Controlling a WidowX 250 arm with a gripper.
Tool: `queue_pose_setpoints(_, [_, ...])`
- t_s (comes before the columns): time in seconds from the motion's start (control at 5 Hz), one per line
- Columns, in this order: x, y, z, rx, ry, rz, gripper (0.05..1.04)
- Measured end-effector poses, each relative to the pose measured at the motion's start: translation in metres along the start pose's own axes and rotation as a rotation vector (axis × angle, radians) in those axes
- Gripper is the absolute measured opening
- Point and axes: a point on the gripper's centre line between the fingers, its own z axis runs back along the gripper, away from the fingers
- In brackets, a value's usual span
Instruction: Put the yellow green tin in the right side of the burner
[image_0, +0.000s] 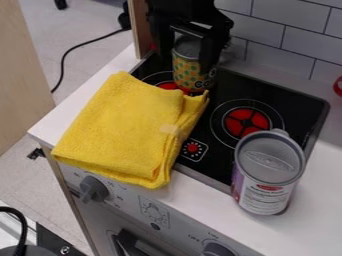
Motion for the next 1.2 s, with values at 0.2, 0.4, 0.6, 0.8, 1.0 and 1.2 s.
queue_pose_setpoints(0.2, [-0.003, -0.001, -0.007, 0.000, 0.023, 0.006, 0.999])
queue_pose_setpoints(0.4, [-0.003, 0.014, -0.008, 0.009, 0.026, 0.180, 0.999])
queue_pose_setpoints(0.6, [-0.003, 0.037, -0.008, 0.041, 0.010, 0.336, 0.999])
queue_pose_setpoints(0.8, [0.005, 0.055, 0.000, 0.023, -0.048, 0.453, 0.999])
queue_pose_setpoints(1.0, [0.018, 0.080, 0.006, -0.007, -0.237, 0.577, 0.999])
queue_pose_setpoints(1.2, [0.028, 0.095, 0.011, -0.030, -0.287, 0.663, 0.999])
